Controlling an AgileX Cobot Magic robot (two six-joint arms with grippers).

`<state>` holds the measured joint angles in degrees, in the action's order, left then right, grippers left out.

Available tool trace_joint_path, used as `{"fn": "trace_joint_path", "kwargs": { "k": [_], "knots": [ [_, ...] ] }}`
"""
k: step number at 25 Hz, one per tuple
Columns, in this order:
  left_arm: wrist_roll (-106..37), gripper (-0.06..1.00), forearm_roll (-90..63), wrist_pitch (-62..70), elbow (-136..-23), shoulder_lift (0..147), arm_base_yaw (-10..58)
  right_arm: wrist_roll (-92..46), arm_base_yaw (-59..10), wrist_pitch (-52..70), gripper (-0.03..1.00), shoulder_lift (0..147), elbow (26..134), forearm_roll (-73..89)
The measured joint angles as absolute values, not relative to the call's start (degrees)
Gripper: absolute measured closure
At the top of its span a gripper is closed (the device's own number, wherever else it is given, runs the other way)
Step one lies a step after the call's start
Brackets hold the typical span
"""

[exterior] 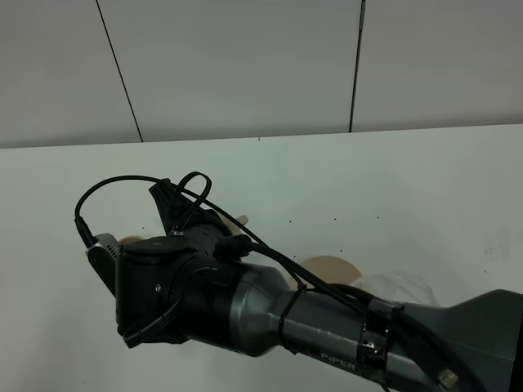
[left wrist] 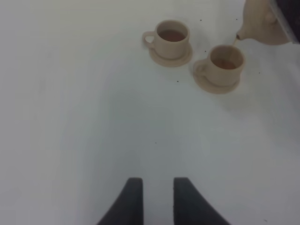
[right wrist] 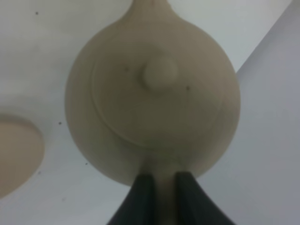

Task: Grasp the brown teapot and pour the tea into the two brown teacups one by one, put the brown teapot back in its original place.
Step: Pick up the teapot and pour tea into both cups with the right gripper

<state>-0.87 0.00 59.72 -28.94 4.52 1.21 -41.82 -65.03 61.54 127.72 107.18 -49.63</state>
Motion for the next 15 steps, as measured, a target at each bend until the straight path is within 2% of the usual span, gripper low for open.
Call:
{"fn": "trace_joint_path", "kwargs": {
  "k": [15],
  "knots": [
    [-0.87,0.71,0.00,59.72,-28.94,4.52,1.21,-40.85,-66.47,62.47,0.87,127.72,107.18,-51.00]
  ]
}}
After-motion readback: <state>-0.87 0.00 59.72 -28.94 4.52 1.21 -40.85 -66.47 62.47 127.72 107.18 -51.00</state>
